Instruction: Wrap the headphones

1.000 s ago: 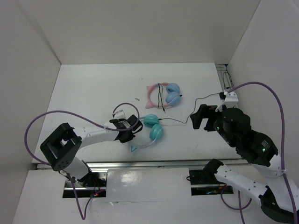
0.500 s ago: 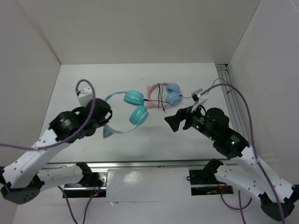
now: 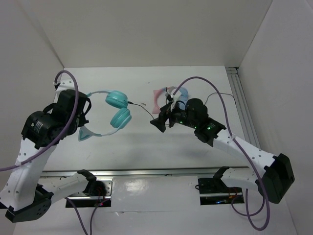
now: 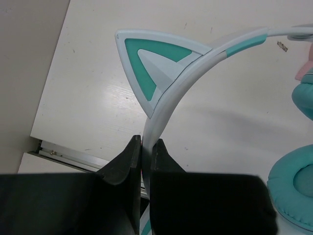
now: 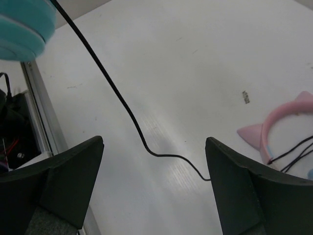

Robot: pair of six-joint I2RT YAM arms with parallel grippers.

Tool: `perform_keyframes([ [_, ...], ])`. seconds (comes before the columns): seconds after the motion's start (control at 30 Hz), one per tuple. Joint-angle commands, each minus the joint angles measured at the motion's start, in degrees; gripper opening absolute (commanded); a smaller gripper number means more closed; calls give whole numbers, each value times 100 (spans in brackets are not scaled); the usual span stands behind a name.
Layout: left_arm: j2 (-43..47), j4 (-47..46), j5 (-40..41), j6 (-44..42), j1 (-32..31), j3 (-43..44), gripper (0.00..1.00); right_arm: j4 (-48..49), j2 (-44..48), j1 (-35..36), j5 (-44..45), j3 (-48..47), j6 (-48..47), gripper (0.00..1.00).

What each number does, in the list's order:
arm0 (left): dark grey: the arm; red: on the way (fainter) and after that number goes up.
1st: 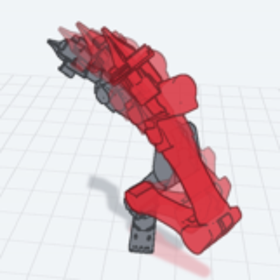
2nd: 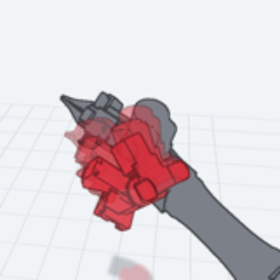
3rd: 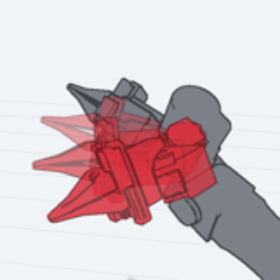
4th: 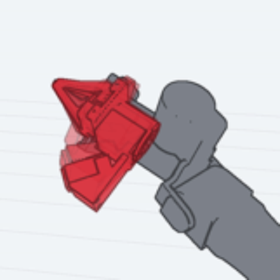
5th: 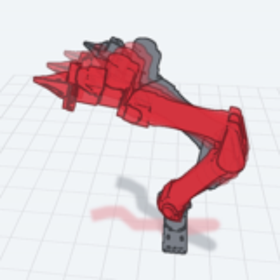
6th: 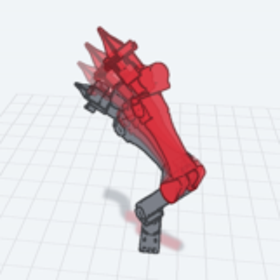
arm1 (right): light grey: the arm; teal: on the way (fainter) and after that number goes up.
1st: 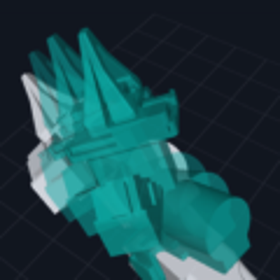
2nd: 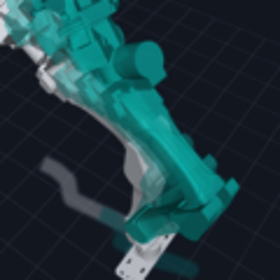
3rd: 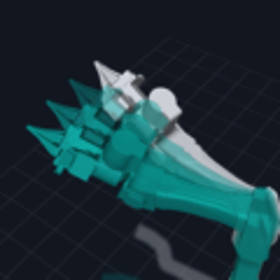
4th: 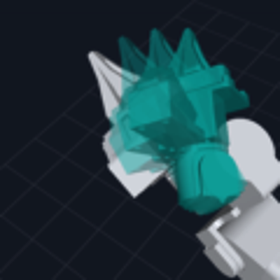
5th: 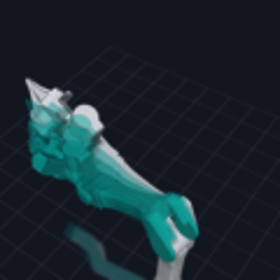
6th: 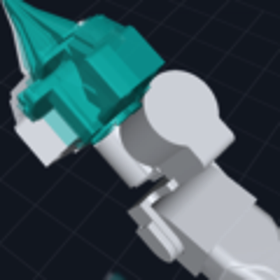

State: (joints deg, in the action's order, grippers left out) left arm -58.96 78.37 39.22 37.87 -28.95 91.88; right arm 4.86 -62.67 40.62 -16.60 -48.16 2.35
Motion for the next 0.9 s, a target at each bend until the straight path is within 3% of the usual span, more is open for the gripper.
perform_keyframes([
  [0.0, 165, -322, -134, -305, 231, 472, 0, 735, -341, 25, -730, 17, -95, 91],
  [0.1, 113, -384, -292, -429, 293, 603, 0, 989, -482, 25, -783, 131, -94, 89],
  [0.27, 113, -384, -468, -482, 399, 858, 0, 1402, -999, 25, -800, 245, -156, 77],
  [0.4, 113, -384, -678, -429, 452, 1060, 0, 2455, -1510, -370, -1354, 395, 238, 72],
  [0.57, 60, -384, -521, -429, 452, 1165, 0, 2476, -2029, -555, -1513, 325, 240, 53],
  [0.73, 7, -384, -99, -377, 452, 1166, 0, 2528, -1898, -661, -1206, 694, 187, 51],
  [0.8, -45, -384, -37, -315, 452, 1114, 0, 2528, -1845, -713, -1144, 877, 187, 35],
  [0.83, -45, -445, -37, -315, 452, 1061, 0, 2589, -1845, -713, -1083, 879, 239, 13],
  [0.87, -45, -445, -37, -315, 452, 1060, 0, 2590, -1845, -713, -1030, 940, 240, 5],
])
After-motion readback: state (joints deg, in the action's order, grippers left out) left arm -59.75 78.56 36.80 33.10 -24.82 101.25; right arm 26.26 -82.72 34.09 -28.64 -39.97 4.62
